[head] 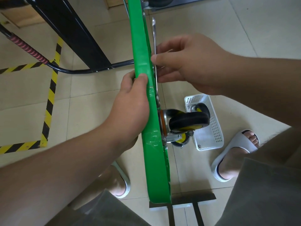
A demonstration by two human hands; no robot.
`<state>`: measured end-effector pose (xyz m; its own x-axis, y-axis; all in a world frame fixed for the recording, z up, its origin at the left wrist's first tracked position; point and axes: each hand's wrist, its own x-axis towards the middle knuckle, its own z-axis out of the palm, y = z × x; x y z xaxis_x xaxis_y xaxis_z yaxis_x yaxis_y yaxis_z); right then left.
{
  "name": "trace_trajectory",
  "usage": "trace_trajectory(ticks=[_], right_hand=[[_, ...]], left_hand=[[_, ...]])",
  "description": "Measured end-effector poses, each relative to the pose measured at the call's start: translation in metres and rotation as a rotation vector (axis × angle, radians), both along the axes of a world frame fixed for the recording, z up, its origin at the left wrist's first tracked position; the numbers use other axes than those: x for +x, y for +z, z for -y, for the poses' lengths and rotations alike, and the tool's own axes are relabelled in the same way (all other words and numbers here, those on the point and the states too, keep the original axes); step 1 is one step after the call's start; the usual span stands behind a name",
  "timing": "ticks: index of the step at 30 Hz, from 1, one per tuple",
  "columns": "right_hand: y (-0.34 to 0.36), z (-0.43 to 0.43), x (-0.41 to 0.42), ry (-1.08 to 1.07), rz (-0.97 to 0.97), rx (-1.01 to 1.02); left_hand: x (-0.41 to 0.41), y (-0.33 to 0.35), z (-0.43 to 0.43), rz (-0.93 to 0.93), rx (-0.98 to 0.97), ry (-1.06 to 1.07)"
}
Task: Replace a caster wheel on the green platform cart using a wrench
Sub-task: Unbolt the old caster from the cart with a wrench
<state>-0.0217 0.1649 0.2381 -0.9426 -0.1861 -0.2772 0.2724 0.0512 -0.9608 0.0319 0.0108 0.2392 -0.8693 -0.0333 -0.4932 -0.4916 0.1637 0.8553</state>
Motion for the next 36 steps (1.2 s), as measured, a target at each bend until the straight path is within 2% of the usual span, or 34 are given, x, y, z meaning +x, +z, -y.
trace_trajectory(ticks=[12,16,22,27,30,36], right_hand=[[0.009,-0.014,0.061,0.172,-0.673,0.320],[0.000,-0.016,0.080,0.306,-0.978,0.584],[-0.010,-0.010,0.089,0.382,-1.156,0.705],[0.011,-0.011,0.077,0.210,-1.067,0.618],[0.018,-0.013,0.060,0.095,-0.816,0.440],[0.016,-0.019,0.019,-0.035,-0.418,0.299]], left_hand=[[0.000,-0.001,0.001,-0.082,-0.025,-0.027],[0.001,-0.001,0.000,-0.094,-0.008,-0.024],[0.000,-0.002,-0.002,-0.142,-0.124,-0.039],[0.002,-0.006,0.004,-0.127,-0.096,-0.041],[0.001,0.000,0.001,-0.078,-0.051,-0.035],[0.001,0.001,-0.001,0.002,-0.012,0.007]])
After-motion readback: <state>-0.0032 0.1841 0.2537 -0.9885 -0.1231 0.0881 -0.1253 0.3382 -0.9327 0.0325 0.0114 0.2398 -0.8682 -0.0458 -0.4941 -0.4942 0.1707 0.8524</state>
